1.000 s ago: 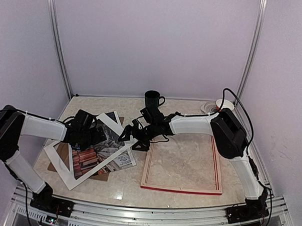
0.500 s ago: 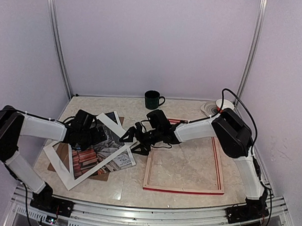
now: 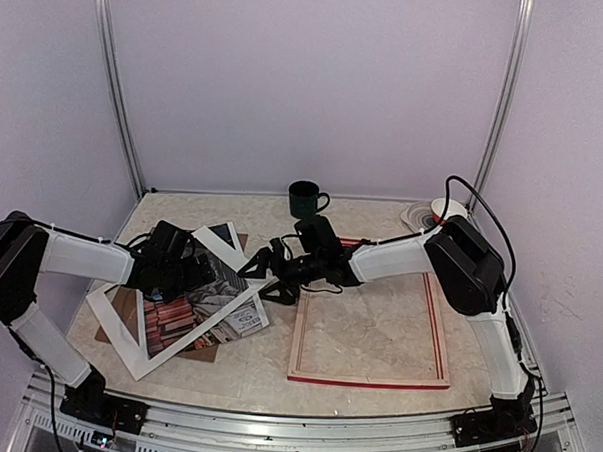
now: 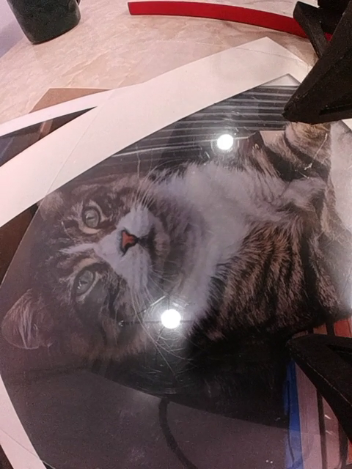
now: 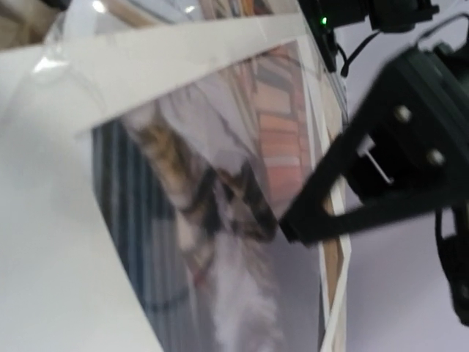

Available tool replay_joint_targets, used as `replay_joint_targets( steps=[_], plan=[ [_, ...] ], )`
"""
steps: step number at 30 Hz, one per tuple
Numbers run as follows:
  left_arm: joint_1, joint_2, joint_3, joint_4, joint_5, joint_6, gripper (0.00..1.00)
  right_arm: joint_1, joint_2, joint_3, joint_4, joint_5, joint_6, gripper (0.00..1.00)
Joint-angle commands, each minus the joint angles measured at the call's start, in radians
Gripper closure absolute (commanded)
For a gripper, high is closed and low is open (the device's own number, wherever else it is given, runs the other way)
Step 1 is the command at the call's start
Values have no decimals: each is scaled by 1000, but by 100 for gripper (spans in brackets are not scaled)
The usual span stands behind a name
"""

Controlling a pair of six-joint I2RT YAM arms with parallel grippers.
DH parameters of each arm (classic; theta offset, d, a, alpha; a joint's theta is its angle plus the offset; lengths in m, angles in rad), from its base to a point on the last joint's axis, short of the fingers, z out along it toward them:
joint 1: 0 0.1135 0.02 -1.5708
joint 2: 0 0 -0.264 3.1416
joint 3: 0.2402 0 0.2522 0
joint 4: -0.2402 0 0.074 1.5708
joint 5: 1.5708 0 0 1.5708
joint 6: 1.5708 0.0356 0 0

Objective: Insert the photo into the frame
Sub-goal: Pick up the glass panel from the mat board.

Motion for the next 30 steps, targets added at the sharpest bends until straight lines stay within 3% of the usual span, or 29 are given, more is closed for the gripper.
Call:
replay_joint_targets(
  steps=[1, 23, 26, 30],
  plan=[
    [-9, -10, -11, 17, 6, -8, 2, -8, 44, 82, -97, 49, -60, 5],
    [-15, -16, -33, 40, 8, -19, 2, -27, 41, 207, -316, 178, -147, 6],
    [-15, -20, -37, 67, 14, -19, 2, -25, 73, 274, -398, 163, -166, 6],
    [-15, -15, -38, 86, 30, -27, 3, -27, 82, 262, -387, 145, -149, 7]
  ],
)
